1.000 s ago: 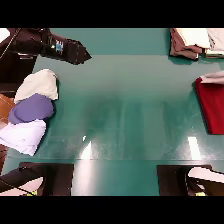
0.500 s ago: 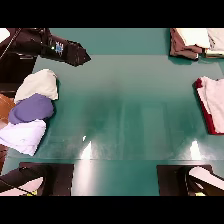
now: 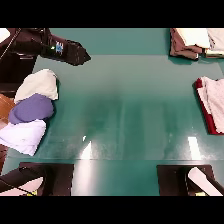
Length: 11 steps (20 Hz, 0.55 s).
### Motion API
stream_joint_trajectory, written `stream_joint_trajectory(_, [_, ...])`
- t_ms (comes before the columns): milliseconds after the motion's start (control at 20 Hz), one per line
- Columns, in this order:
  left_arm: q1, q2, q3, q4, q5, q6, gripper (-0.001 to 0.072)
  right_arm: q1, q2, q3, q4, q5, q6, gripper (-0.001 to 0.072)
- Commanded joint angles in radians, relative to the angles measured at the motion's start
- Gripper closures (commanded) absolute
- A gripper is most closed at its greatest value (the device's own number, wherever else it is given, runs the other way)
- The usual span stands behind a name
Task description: Fold the shirts.
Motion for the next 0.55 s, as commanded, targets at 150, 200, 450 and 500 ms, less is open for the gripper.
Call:
stream_joint_trajectory(150, [0.000,0.000,0.000,-0.003,0.003,-0.001,0.0687,0.454,0.023,-0.002,0.024,-0.082,-0.001,0.0679])
stream_joint_trajectory(200, [0.000,0.000,0.000,-0.003,0.003,-0.001,0.0687,0.503,0.023,-0.002,0.024,-0.094,-0.001,0.0698])
stream_joint_trajectory(450, [0.000,0.000,0.000,-0.003,0.003,-0.001,0.0687,0.637,0.023,-0.002,0.024,-0.124,-0.001,0.0697])
stream_joint_trajectory(500, [0.000,0.000,0.000,-0.003,0.003,-0.001,0.0687,0.639,0.023,-0.002,0.025,-0.121,-0.001,0.0698])
